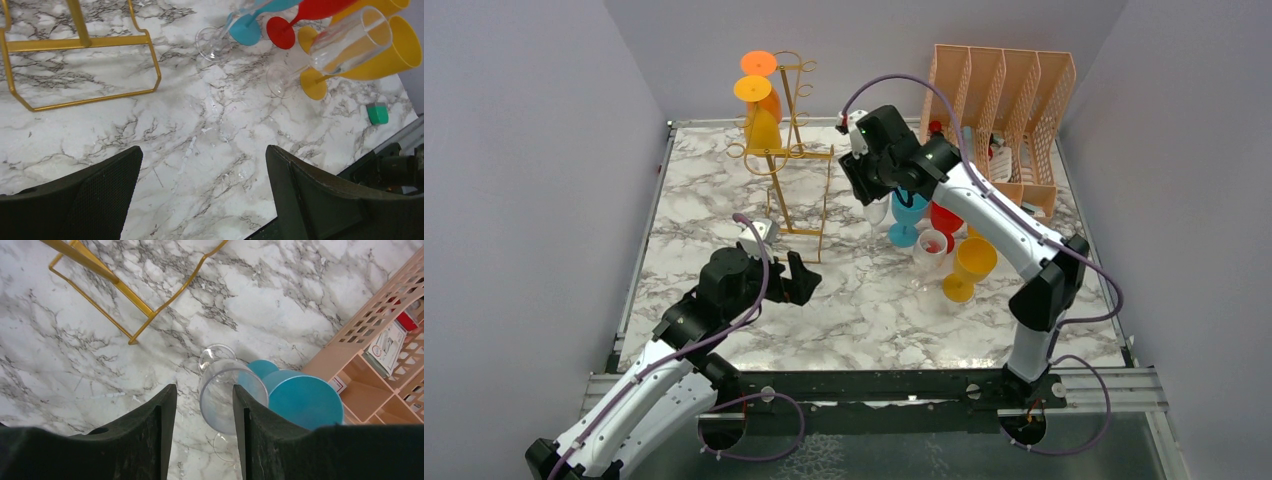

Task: Take the wine glass off the wine glass rack
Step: Place the wine glass at the center of the board, then pick up the wine glass from the wine rack.

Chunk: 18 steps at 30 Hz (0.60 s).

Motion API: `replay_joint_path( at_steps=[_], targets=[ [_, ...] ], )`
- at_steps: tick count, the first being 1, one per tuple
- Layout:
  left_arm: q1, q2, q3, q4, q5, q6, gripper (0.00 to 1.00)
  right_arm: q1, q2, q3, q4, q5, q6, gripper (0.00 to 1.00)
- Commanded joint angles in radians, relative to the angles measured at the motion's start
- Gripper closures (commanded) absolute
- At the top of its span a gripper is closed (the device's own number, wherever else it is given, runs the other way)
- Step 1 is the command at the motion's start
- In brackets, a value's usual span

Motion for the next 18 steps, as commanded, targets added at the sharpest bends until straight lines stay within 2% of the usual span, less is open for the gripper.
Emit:
replay_joint_path(
  at_steps=[1, 4, 8, 11, 14, 18],
  targets=[
    [0.002, -0.022, -0.014, -0.027, -0.168, -0.122, 0.01, -0.002, -0.188, -0.158, 0.18, -0.015, 0.064, 0.51],
    [0.003, -0.03, -0.045, -0.047, -0.23, -0.212, 0.01, -0.003, -0.347, -0.368, 0.335, -0.083, 0.099, 0.5],
    [0.004, -0.009, -0.078, -0.054, -0.267, -0.294, 0.01, -0.002, -0.566, -0.631, 0.556, -0.156, 0.19, 0.42],
    [0.005, 0.028, -0.101, -0.066, -0.303, -0.359, 0.01, -0.002, -0.7, -0.785, 0.683, -0.194, 0.24, 0.31],
    [0.025, 0.041, -0.109, -0.09, -0.35, -0.434, 0.01, -0.002, -0.787, -0.866, 0.716, -0.18, 0.24, 0.17],
    [0.136, 0.008, -0.171, -0.058, -0.295, -0.481, 0.01, -0.002, -0.829, -0.897, 0.675, -0.122, 0.281, 0.13]
  ],
)
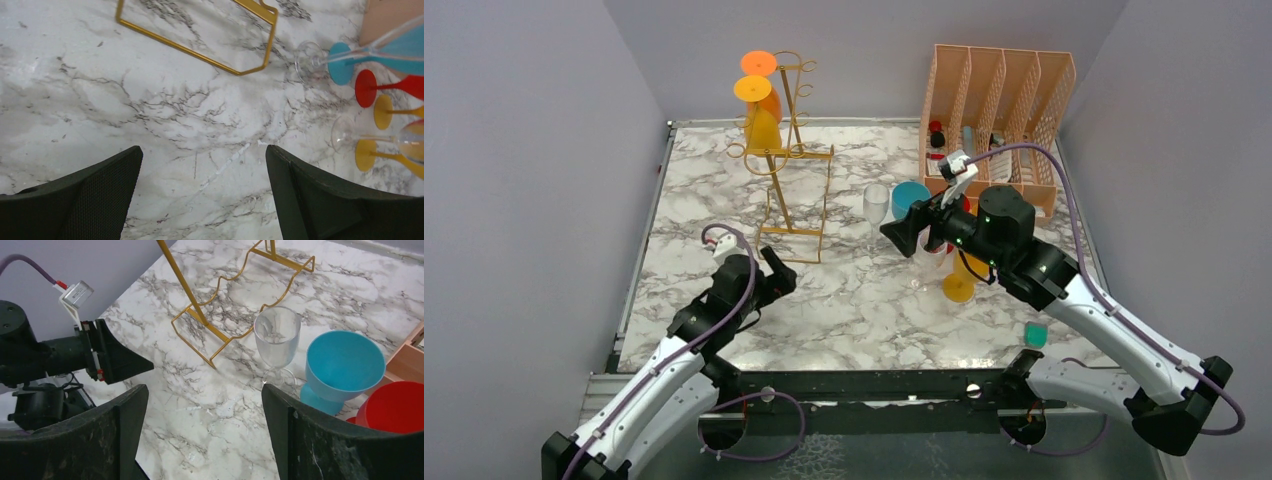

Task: Take the wine glass off the wine glass rack
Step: Pick up the wine glass from the wine rack.

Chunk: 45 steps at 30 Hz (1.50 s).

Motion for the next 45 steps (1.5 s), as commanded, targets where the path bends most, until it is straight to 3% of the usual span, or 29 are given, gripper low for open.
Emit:
replay_joint_path(
  at_steps=[1, 8, 18, 24, 34, 45],
  targets=[
    [0.139, -0.045, -0.061, 0.013, 0.017, -0.095, 0.01, -0.001, -0.041, -0.045, 0.071, 0.025, 0.067, 0.13],
    [0.493, 0.033, -0.04, 0.056, 0.266, 0.037, 0.01, -0.001, -0.086, -0.106, 0.059, 0.034, 0.105, 0.12],
    [0.806, 0.236, 0.187, 0.039, 0.359, 0.184, 0.01, -0.001, -0.146, -0.129, 0.005, 0.104, 0.074, 0.1],
    [0.97, 0.366, 0.384, 0.066, 0.523, 0.222, 0.01, -0.002, -0.16, -0.129, -0.016, 0.126, 0.062, 0.08],
    [0.999, 0.605, 0.729, 0.184, 0.737, 0.219, 0.01, -0.001, -0.169, -0.141, -0.031, 0.102, 0.069, 0.08],
    [0.974, 0.844, 0.966, 0.432, 1.038, 0.072, 0.07, -0.002, -0.15, -0.14, -0.04, 0.091, 0.096, 0.05]
  ],
)
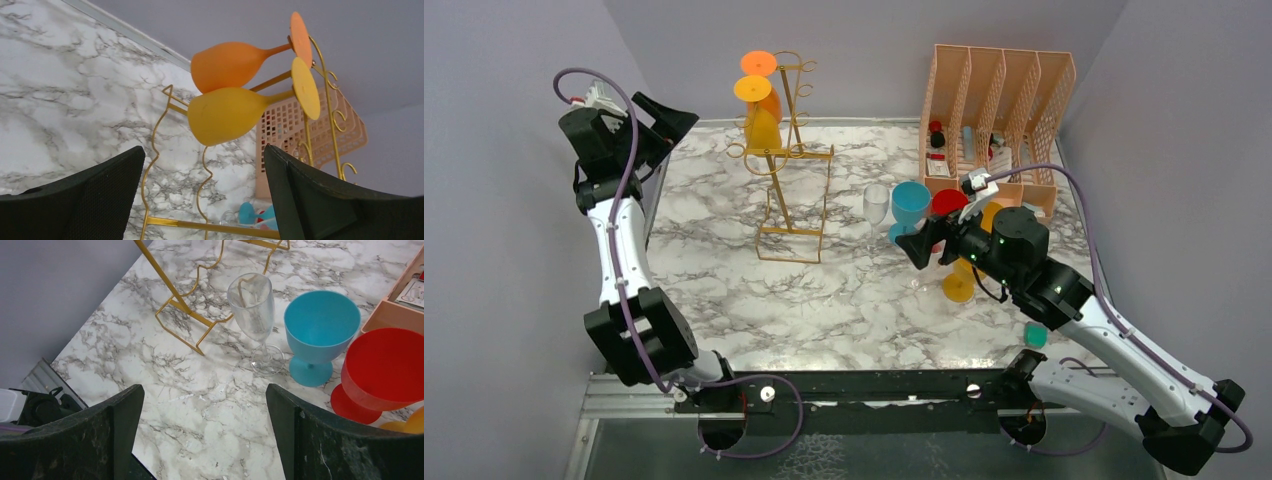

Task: Take the wine glass off the wine glass rack
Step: Pick up the wine glass from the wine rack.

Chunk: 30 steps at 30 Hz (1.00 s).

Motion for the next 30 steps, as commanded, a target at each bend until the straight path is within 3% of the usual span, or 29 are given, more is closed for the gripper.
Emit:
replay_joint_path(
  at_steps=[1, 2, 10, 12, 19, 27, 30],
  targets=[
    [-0.032, 0.082, 0.129, 0.138, 0.178, -0.073, 0.08, -0.001, 0.01, -0.006, -0.015, -0.008, 0.018, 0.04],
    [-0.048, 0.105, 0.164, 0.139, 0.195, -0.072, 0.08, -0.001, 0.016, -0.003, -0.016, -0.009, 0.023, 0.0],
    [-0.168, 0.275, 0.394, 0.067, 0.215, -0.032, 0.15, -0.001, 0.06, 0.032, -0.035, 0.009, 0.043, 0.0],
    [-0.188, 0.339, 0.452, 0.022, 0.179, -0.017, 0.28, -0.001, 0.06, 0.043, -0.04, 0.019, 0.048, 0.0],
    [-0.205, 0.431, 0.541, -0.047, 0.176, 0.001, 0.41, -0.001, 0.059, 0.048, -0.035, 0.008, 0.048, 0.0],
    [-0.231, 0.47, 0.588, -0.096, 0.173, 0.034, 0.44, -0.001, 0.05, 0.047, -0.034, 0.001, 0.046, 0.0],
    [-0.233, 0.467, 0.598, -0.106, 0.162, 0.038, 0.49, -0.002, 0.05, 0.044, -0.035, -0.008, 0.05, 0.0]
  ],
)
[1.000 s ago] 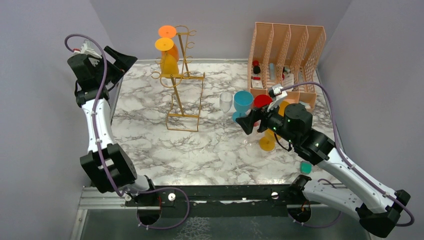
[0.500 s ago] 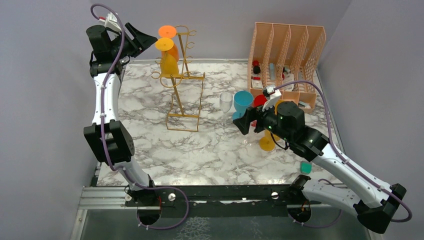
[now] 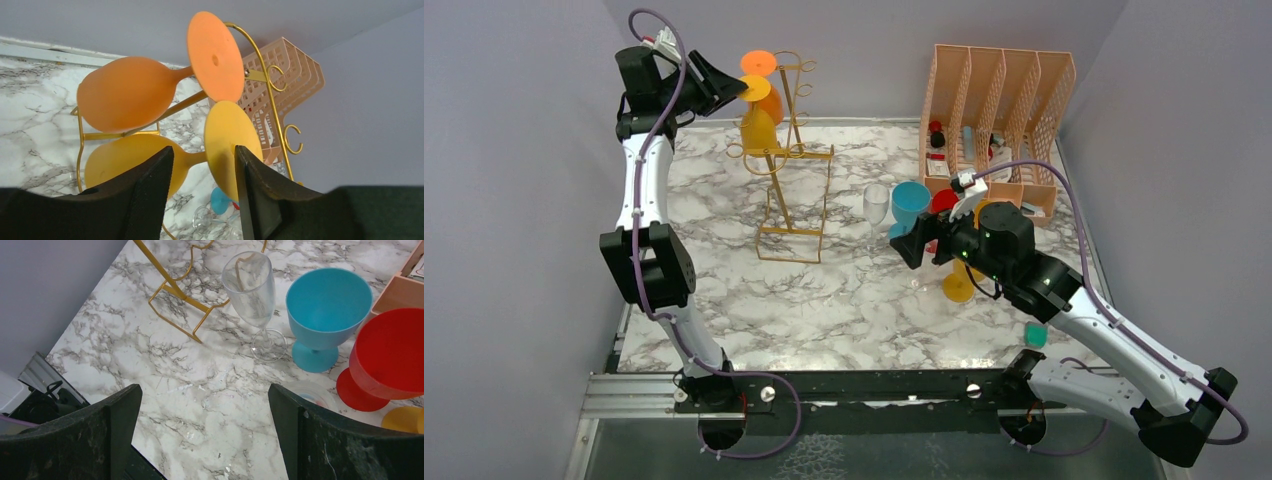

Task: Take the wine glass off the wine glass rack
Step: Pick up the wine glass from the wine rack.

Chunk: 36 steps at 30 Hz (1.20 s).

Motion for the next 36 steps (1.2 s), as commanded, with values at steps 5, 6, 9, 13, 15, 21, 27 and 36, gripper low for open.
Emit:
replay_joint_path(
  at_steps=[5, 6, 9, 13, 15, 21, 27, 36],
  targets=[
    [-0.011, 0.009, 0.067, -0.08, -0.015, 0.059, 0.61, -0.001, -0.021, 0.025, -0.004, -0.012, 0.012, 0.0],
    [-0.011, 0.011, 0.076, -0.098, -0.018, 0.073, 0.63, -0.001, -0.024, 0.024, -0.007, -0.012, 0.012, 0.0],
    [-0.011, 0.006, 0.086, -0.124, -0.04, 0.094, 0.68, -0.001, -0.034, 0.02, -0.009, -0.01, 0.013, 0.0],
    [-0.016, 0.003, 0.119, -0.166, -0.08, 0.134, 0.77, -0.001, -0.044, 0.011, -0.007, -0.014, 0.018, 0.0],
    [-0.026, 0.006, 0.153, -0.218, -0.119, 0.174, 0.82, -0.001, -0.048, 0.007, -0.007, -0.016, 0.018, 0.0],
    [-0.036, 0.015, 0.188, -0.25, -0.143, 0.186, 0.88, -0.001, -0.058, 0.0, -0.007, -0.014, 0.024, 0.0],
    [-0.036, 0.032, 0.2, -0.258, -0.12, 0.171, 0.95, -0.001, -0.064, -0.002, -0.015, -0.007, 0.027, 0.0],
    [-0.037, 0.048, 0.231, -0.254, -0.111, 0.113, 1.0, -0.002, -0.075, -0.012, -0.022, 0.007, 0.034, 0.0]
  ],
)
